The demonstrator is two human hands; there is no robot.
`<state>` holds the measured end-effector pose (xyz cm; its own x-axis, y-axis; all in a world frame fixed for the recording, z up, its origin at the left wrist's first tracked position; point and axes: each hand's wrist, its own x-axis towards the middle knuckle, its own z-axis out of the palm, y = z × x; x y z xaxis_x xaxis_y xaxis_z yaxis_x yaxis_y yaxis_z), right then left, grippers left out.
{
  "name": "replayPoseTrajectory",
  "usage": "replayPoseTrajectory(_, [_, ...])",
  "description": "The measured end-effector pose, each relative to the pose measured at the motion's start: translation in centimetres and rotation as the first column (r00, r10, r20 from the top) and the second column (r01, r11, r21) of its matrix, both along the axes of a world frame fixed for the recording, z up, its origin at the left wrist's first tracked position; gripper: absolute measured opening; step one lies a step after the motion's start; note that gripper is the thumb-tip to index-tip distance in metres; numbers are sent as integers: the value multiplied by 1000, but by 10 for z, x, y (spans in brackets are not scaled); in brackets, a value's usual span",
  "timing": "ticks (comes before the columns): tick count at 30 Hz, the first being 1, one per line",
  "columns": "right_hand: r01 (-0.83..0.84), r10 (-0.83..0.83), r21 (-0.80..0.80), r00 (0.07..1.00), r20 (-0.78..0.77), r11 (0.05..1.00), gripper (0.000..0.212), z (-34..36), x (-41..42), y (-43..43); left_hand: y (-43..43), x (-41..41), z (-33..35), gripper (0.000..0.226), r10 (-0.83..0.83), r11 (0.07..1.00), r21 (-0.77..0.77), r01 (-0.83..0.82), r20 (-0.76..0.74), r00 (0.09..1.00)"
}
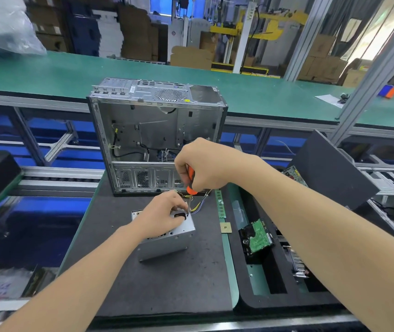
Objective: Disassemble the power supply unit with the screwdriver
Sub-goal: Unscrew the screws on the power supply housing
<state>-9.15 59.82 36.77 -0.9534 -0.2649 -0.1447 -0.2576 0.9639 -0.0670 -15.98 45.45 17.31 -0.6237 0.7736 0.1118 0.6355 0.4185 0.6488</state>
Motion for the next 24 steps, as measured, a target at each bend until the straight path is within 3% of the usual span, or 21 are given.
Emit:
replayPoseTrajectory(5, [17,-17,-9,999,-29,1000,14,4,2,3,6,-1,-7,5,45,997,65,-43,-25,999])
replayPoseTrajectory(10, [70,-74,-55,994,-85,996,12,5,2,9,3,-7,-10,9,125,991,61,-120,-77,989])
replayPoseTrajectory(14, [184,-231,-242,955,-183,953,14,-2,-10,13,-21,-28,-2,12,401,913,150,-380,-149,904])
replayPoseTrajectory(17, [298,-395,-456,909,-132,839,17,-21,-23,11,-53,-45,-5,9,589,801,197,-565,-93,802])
replayPoseTrajectory(19, [377,-468,-552,883,-26,744,19,-40,-32,8,-79,-51,-16,9,649,758,133,-639,-54,759])
replayPoseTrajectory(22, [492,-492,-710,839,232,504,12,-73,-43,2,-113,-47,-42,4,693,720,23,-693,13,721])
replayPoseTrajectory(24, [514,-491,-732,825,279,447,14,-92,-51,1,-130,-37,-64,5,696,718,-37,-695,62,715])
